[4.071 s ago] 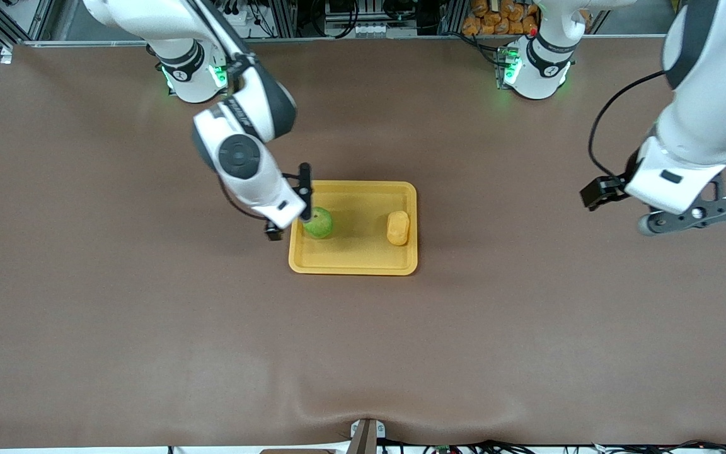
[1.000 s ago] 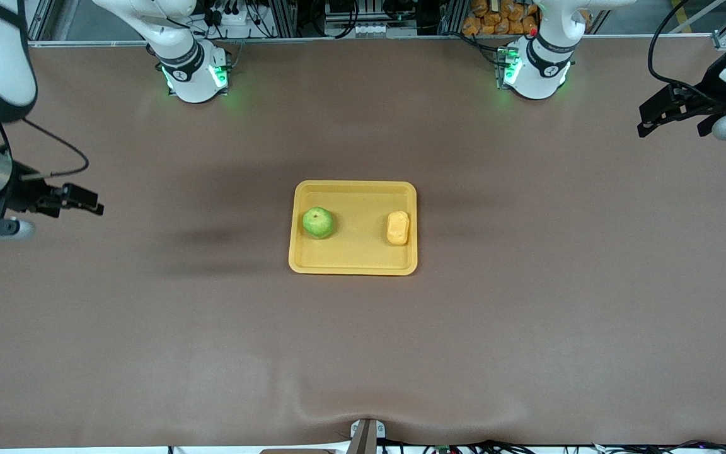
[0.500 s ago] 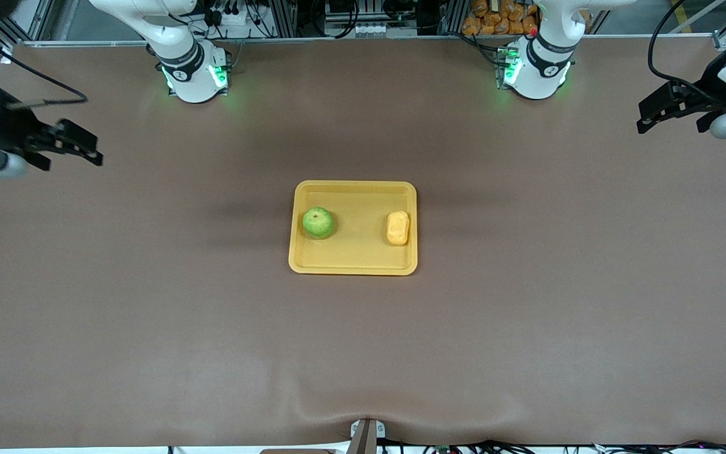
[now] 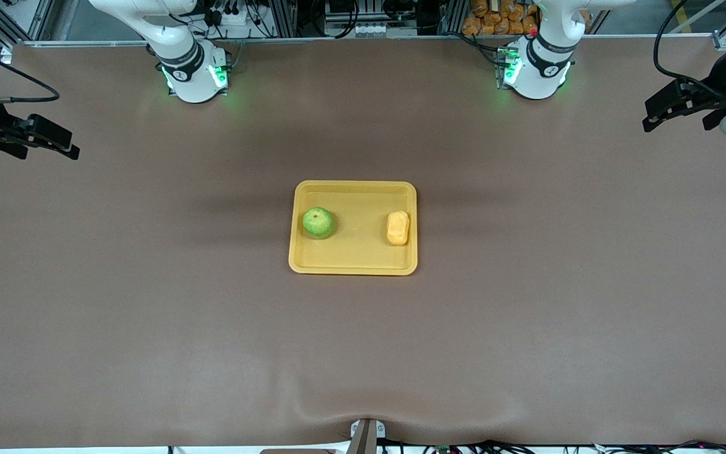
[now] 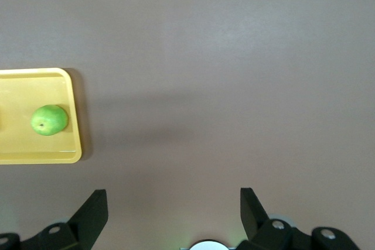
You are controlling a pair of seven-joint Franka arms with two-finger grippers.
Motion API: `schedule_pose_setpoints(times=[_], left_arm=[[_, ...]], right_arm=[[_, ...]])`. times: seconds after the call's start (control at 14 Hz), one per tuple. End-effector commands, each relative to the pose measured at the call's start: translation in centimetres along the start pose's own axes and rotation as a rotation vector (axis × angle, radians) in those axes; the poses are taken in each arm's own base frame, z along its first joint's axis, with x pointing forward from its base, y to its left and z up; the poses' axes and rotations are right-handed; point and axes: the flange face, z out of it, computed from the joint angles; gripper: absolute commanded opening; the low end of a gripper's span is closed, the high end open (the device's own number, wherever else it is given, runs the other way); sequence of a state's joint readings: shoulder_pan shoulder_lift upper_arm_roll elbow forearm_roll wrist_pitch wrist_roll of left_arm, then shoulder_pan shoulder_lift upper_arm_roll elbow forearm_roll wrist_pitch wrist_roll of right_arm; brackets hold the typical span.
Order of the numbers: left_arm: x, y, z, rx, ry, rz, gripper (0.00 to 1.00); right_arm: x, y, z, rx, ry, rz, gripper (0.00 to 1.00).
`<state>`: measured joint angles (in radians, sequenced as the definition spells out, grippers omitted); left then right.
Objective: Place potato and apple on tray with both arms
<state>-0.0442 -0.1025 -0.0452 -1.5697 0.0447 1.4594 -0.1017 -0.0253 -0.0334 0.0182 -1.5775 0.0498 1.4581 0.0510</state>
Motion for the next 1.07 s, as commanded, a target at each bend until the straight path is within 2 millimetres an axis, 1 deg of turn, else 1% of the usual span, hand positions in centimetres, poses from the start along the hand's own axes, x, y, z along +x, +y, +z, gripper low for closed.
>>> schedule_pose_setpoints(times=[0.0,0.07,0.29,0.43,0.5,0.71,0.86,0.93,1.0], left_arm=[[-0.4,-0.2,-1.3,-0.005,0.013,0.001,1.0],[-0.4,-0.2,-1.4,-0.005,0.015,0.0,1.0],[-0.4,-0.2,-1.5,-0.005,0.016,-0.001,1.0],[-0.4,-0.3,-1.5,-0.005,0.013,-0.003,1.0],[-0.4,-0.3,-1.4,-0.005,0.012,-0.003,1.0],[-0.5,-0.2,-1.3,0.002,0.005,0.004,1.0],[-0.5,-0.2,-1.2,0.003,0.0,0.006,1.0],[-0.5,-0.1,-1.2,0.003,0.0,0.007,1.0],[-0.5,-0.2,-1.3,0.003,0.0,0.006,1.0]], right_arm=[[-0.5,-0.5,-0.2,-0.042,0.002,0.011,1.0],[-0.8,-0.7,-0.4,-0.044,0.004,0.007,1.0],[-0.6,-0.5,-0.2,-0.049,0.009,0.009,1.0],[-0.1,0.2,0.9,-0.049,0.019,-0.01,1.0],[-0.1,0.4,0.8,-0.049,0.029,-0.034,1.0],[-0.2,1.3,1.0,-0.047,0.022,-0.025,1.0],[0.0,1.9,1.7,-0.047,0.005,-0.014,1.0],[-0.3,1.7,2.7,-0.048,-0.018,-0.017,1.0],[-0.4,1.8,2.9,-0.048,-0.024,-0.015,1.0]])
